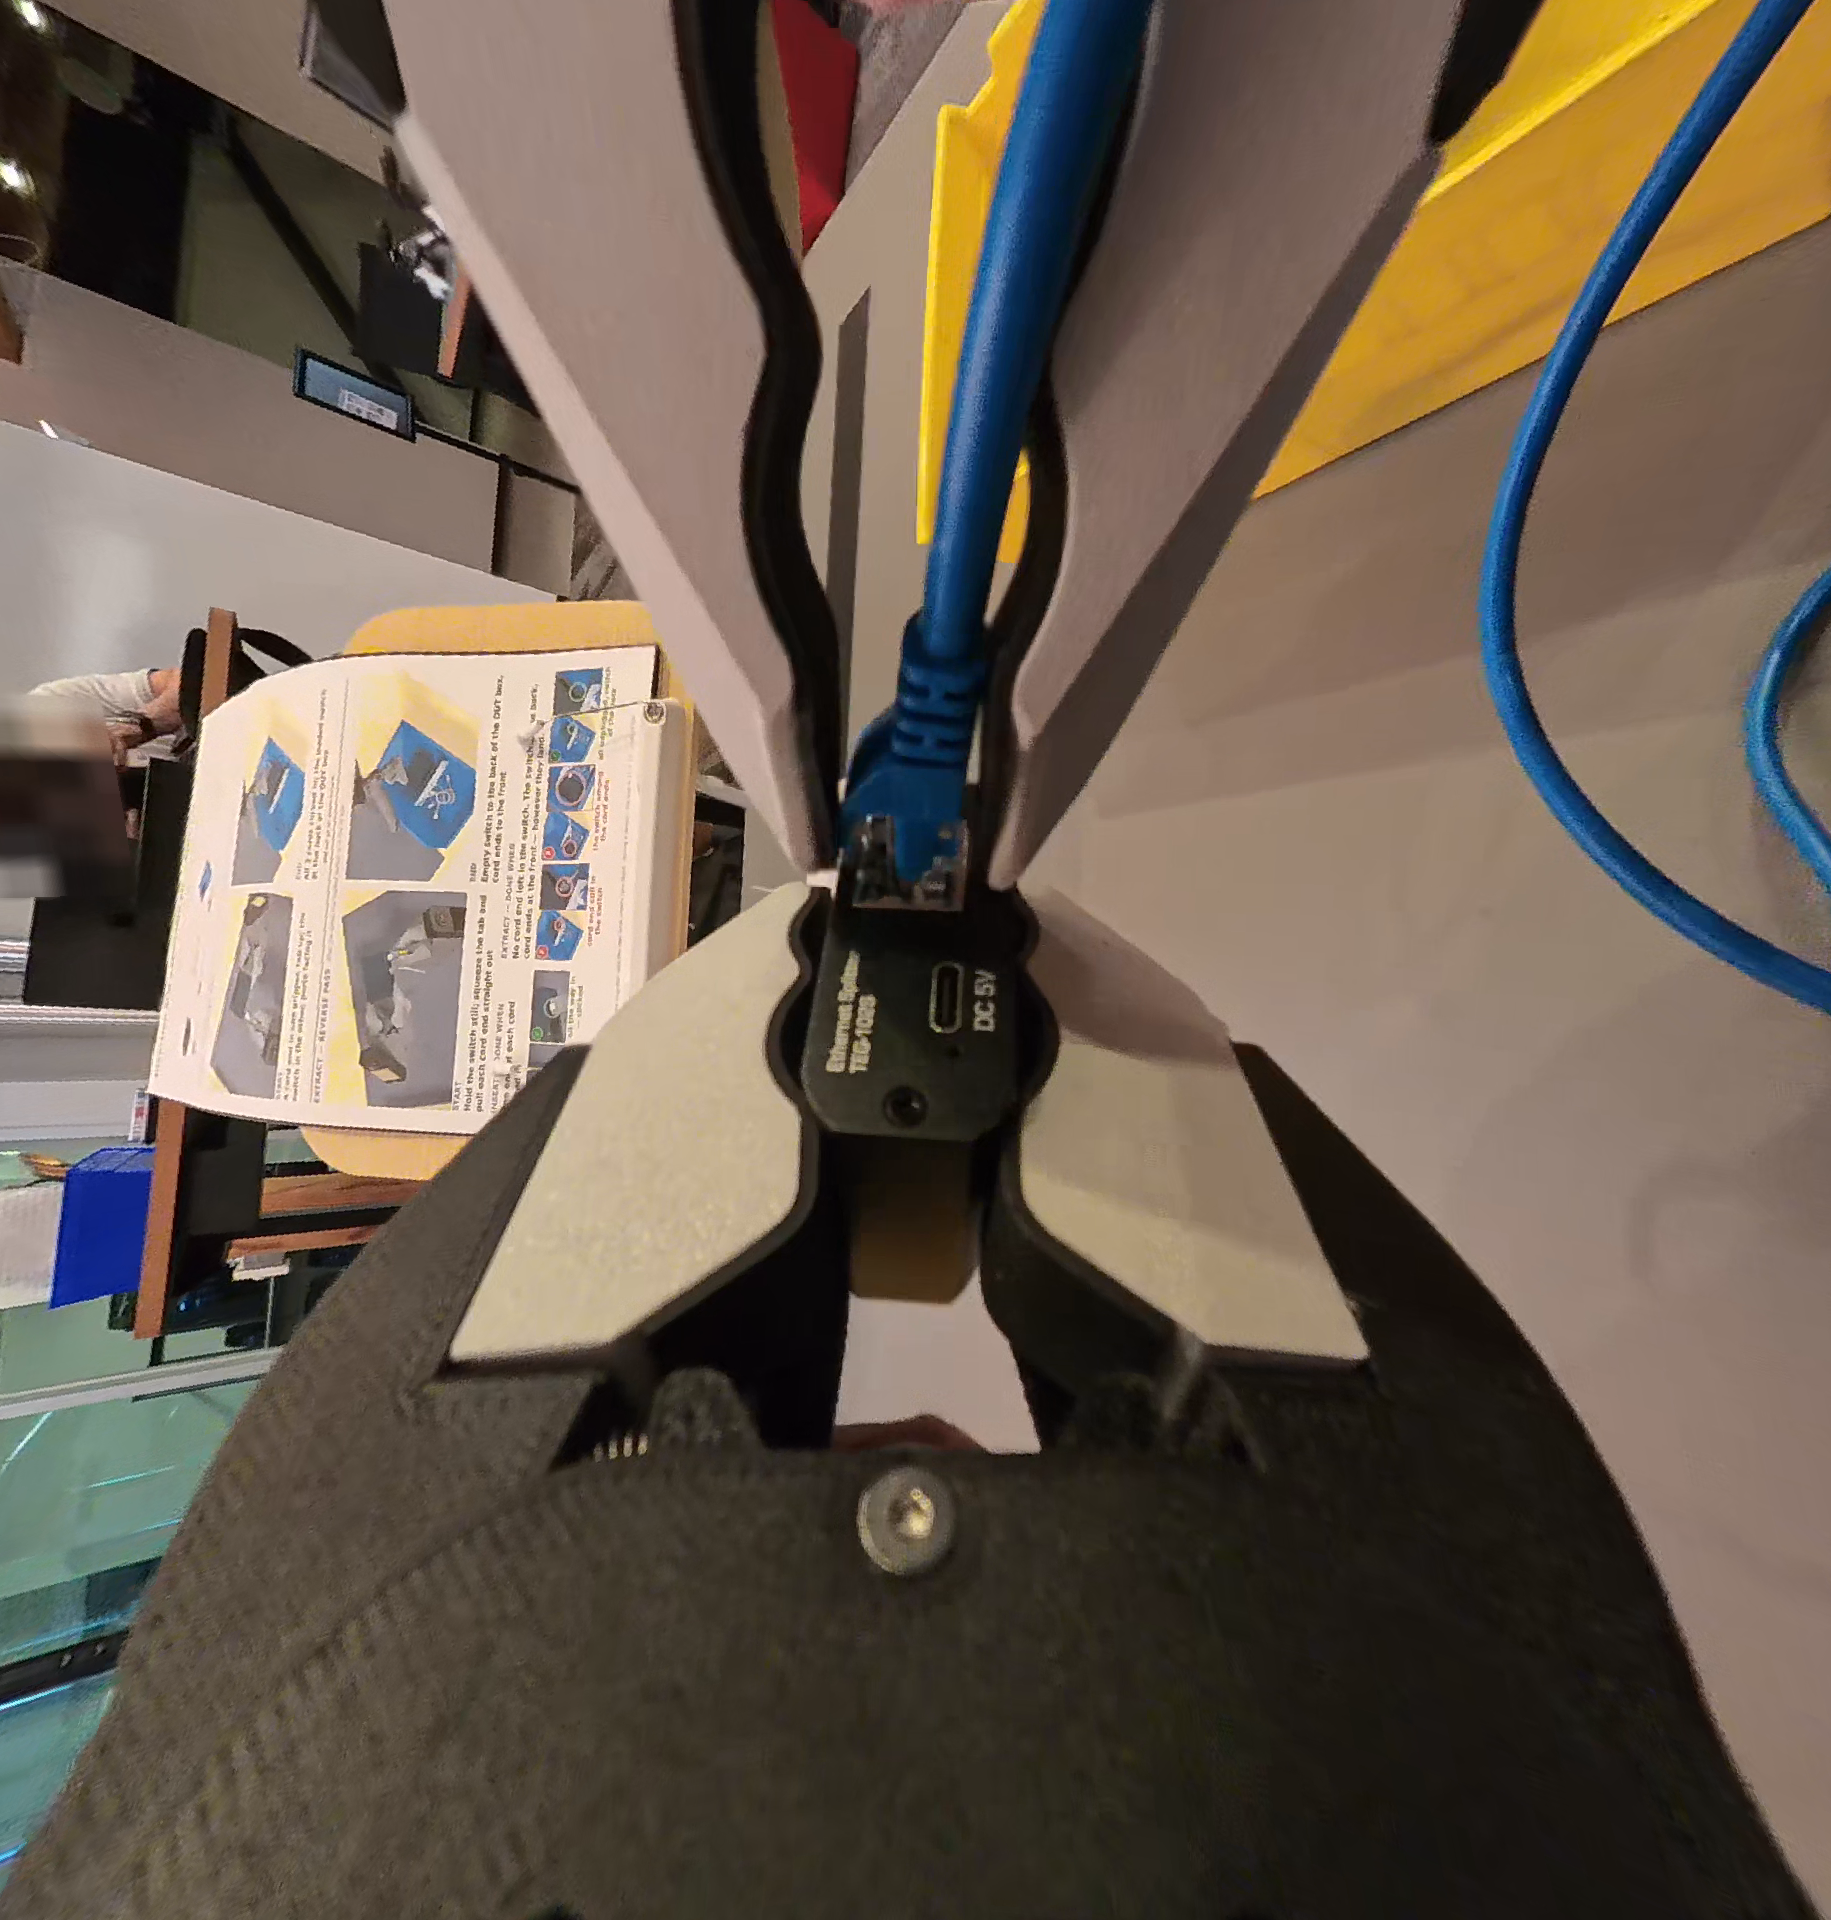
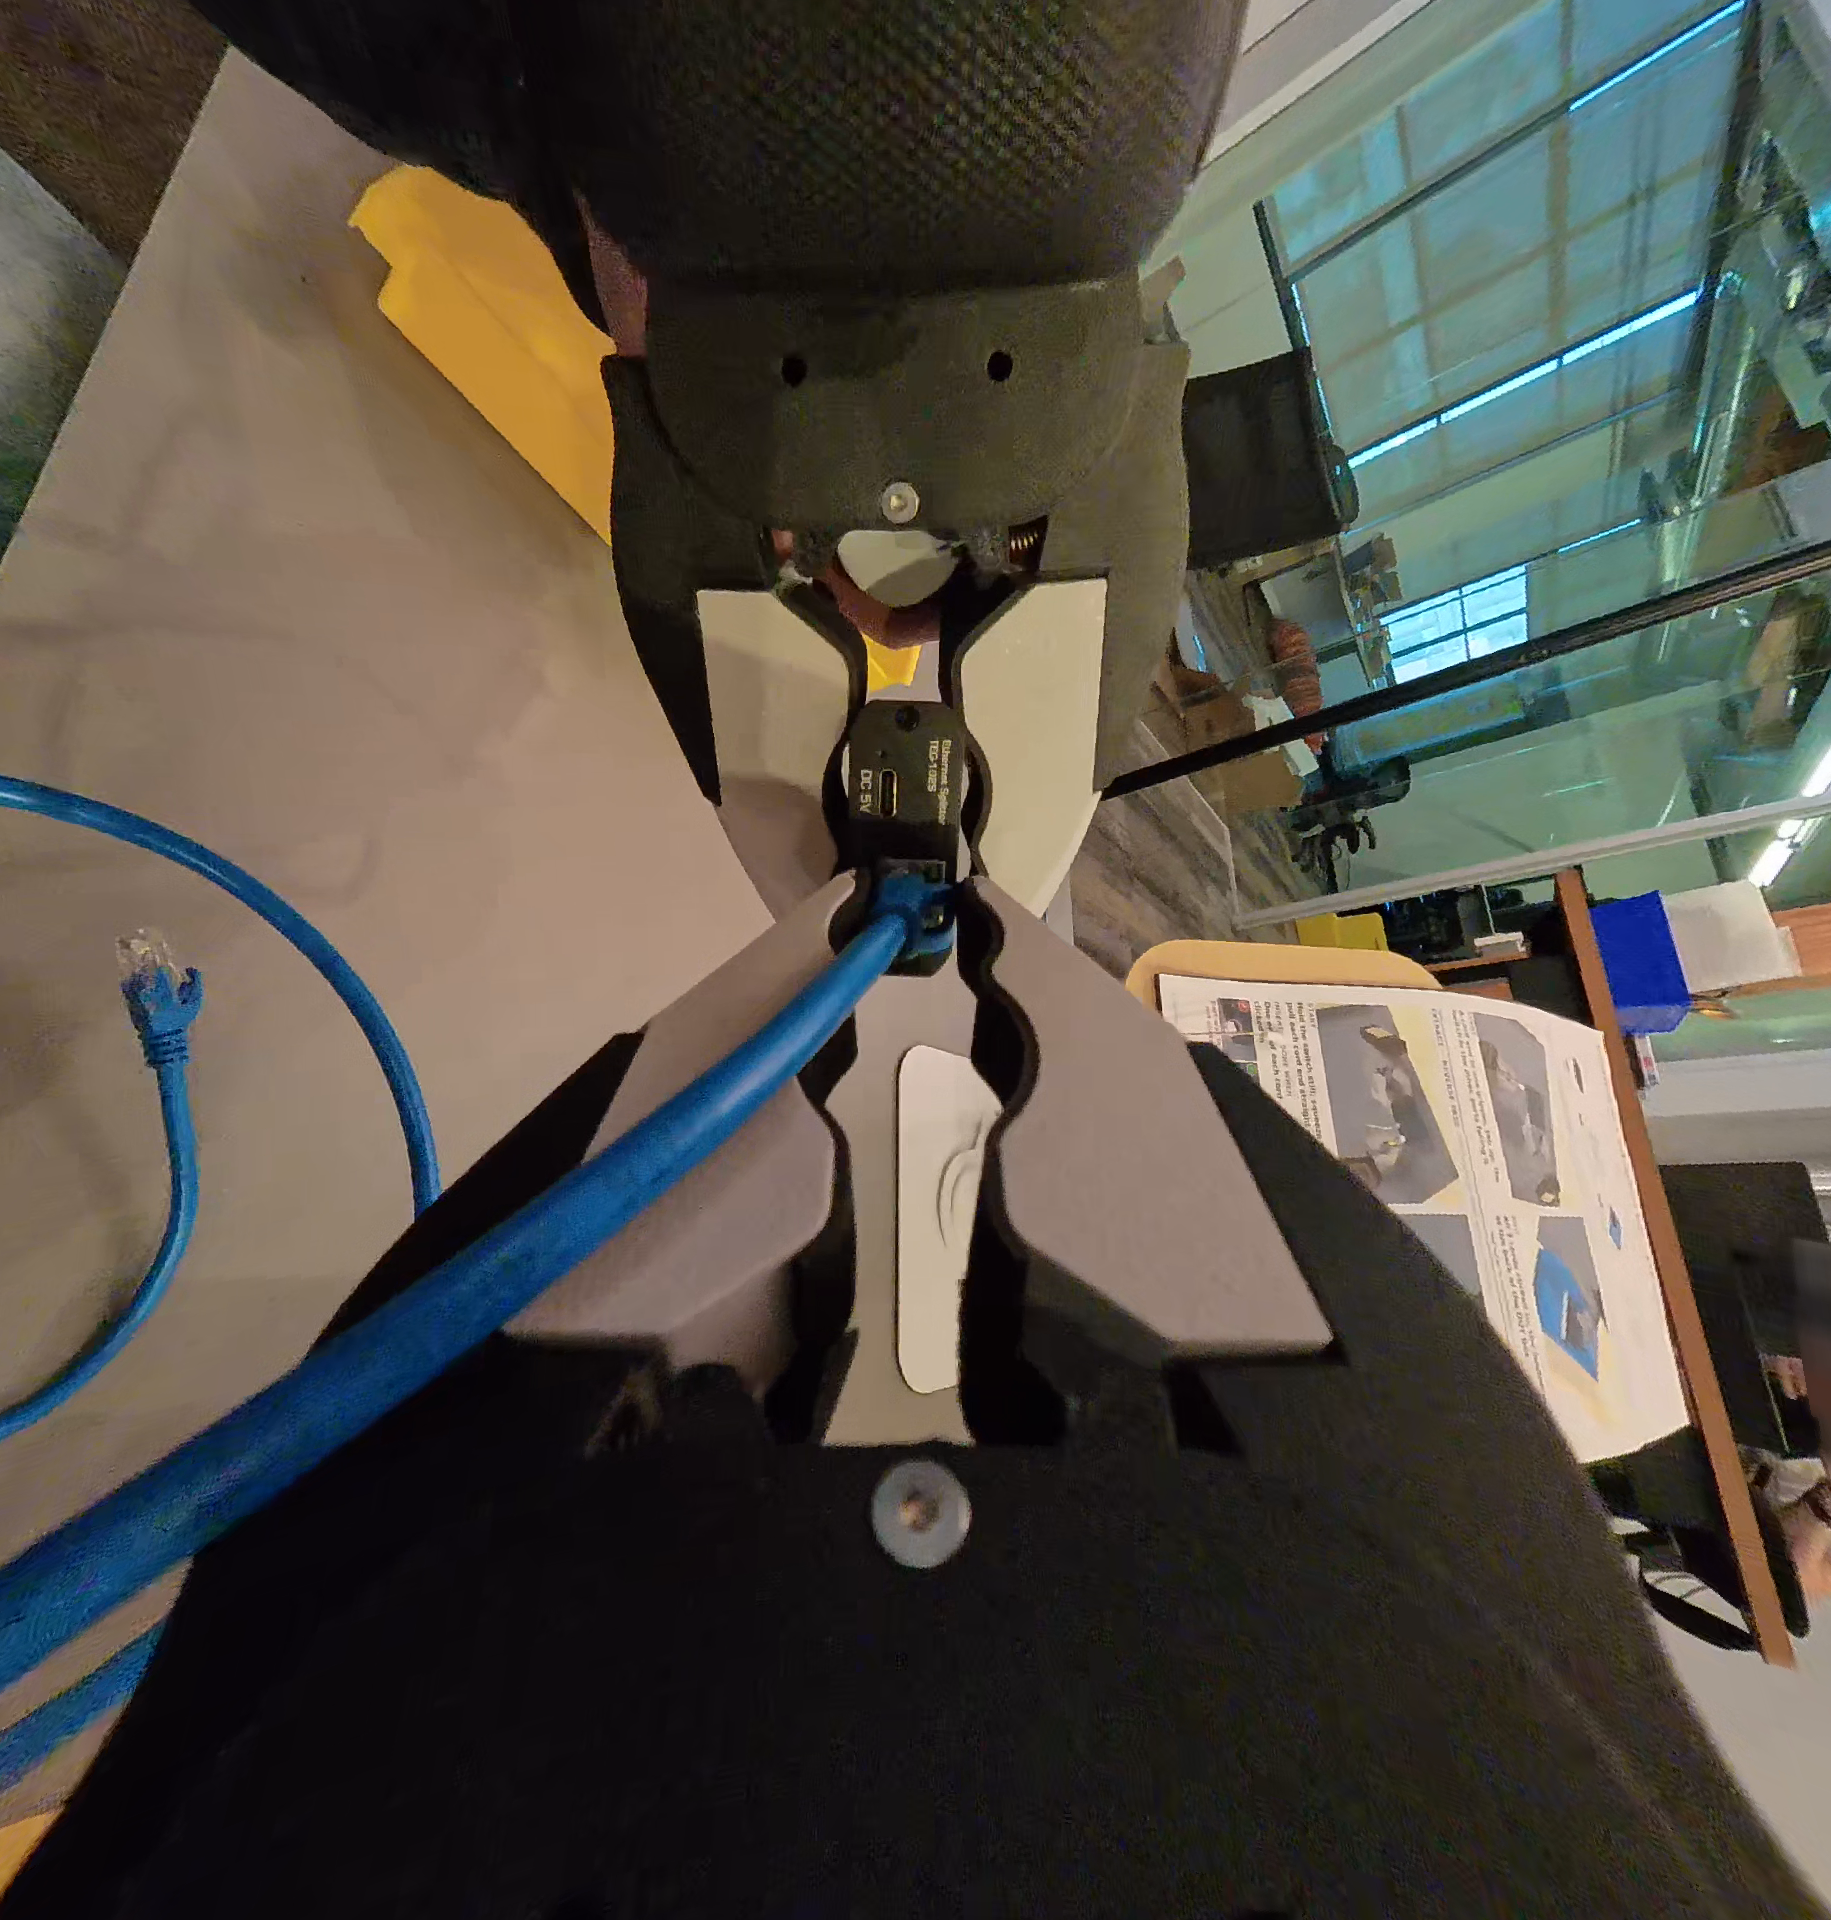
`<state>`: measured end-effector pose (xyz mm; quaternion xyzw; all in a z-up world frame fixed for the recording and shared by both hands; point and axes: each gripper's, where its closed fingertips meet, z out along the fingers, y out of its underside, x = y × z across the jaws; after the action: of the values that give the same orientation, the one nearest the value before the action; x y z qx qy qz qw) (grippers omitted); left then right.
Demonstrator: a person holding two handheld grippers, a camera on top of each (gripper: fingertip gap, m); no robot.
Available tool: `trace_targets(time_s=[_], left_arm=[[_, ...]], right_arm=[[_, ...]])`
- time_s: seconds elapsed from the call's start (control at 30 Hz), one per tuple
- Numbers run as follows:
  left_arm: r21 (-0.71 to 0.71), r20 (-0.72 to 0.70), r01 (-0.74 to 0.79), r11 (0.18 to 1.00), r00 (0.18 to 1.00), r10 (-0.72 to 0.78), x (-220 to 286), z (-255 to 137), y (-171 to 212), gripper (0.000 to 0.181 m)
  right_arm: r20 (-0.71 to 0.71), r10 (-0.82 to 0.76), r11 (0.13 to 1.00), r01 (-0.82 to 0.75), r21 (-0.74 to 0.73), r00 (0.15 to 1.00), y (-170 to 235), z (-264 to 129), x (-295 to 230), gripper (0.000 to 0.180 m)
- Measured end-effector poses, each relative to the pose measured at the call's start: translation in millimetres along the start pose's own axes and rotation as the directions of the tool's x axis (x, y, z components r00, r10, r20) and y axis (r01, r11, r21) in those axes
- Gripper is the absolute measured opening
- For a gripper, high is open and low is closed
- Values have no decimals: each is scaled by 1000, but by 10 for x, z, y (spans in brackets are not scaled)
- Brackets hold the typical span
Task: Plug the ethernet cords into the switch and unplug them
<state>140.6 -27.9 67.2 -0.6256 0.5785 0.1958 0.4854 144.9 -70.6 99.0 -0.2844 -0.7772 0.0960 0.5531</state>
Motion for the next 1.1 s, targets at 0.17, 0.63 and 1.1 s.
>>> trace_targets(time_s=[0.17,0.63,1.1], left_arm=[[-10,8,4,1000,1000,-4,-5,26,27,30],[-8,7,-16,1000,1000,16,7,34,-17,30],[-22,2,-35,999,999,35,66,126,-14,29]], right_arm=[[-9,5,1000,-5,-12,1000,16,-2,6,14],[17,37,999,-37,-37,999,67,-12,-20,14],[124,65,994,-53,-100,990,216,8,-90,10]])
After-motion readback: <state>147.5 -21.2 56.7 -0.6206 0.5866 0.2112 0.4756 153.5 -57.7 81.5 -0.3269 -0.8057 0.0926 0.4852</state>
